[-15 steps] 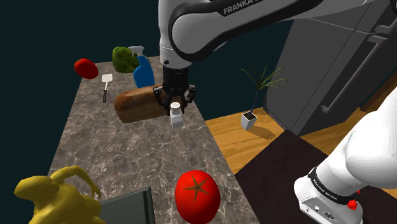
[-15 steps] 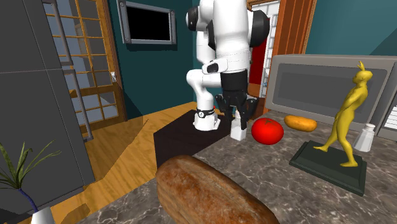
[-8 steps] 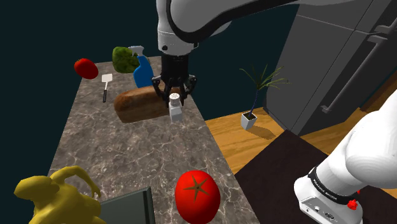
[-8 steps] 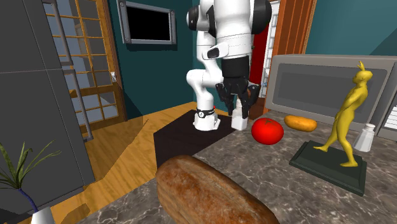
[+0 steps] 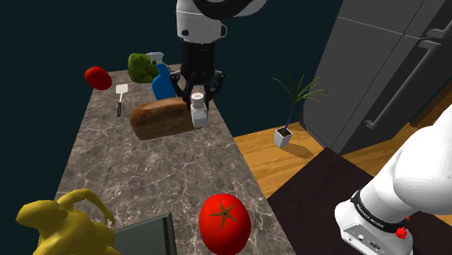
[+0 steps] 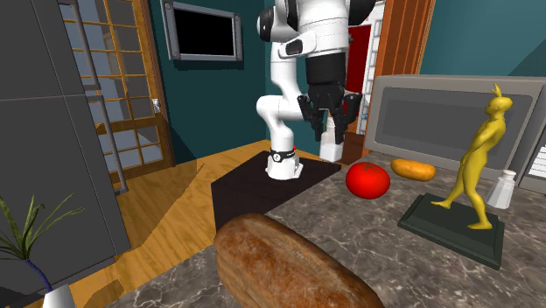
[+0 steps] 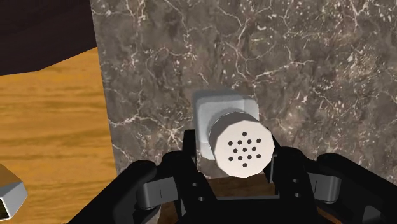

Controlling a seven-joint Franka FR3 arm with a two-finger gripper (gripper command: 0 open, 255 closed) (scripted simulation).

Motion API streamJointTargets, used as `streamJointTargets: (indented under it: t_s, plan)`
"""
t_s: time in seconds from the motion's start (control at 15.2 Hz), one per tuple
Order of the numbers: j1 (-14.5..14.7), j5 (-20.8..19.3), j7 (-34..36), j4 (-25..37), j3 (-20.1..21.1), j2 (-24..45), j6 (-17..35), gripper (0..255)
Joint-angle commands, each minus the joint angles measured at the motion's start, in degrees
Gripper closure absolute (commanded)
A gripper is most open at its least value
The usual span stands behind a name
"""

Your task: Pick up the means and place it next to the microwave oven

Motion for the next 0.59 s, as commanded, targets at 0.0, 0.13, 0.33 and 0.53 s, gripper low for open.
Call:
streamJointTargets:
  t_s: [0.0,0.13,0.33,0.53]
  plan:
    - [-0.1,0.0,0.1,1.4,-0.1,-0.1,-1.6,255]
    - [-0.1,-0.1,0.3,3.0,-0.1,-0.1,-3.1,255]
    - [-0.1,-0.2,0.6,5.4,-0.1,0.0,-5.4,255]
    - [-0.1,-0.3,1.0,7.9,-0.1,0.2,-7.7,255]
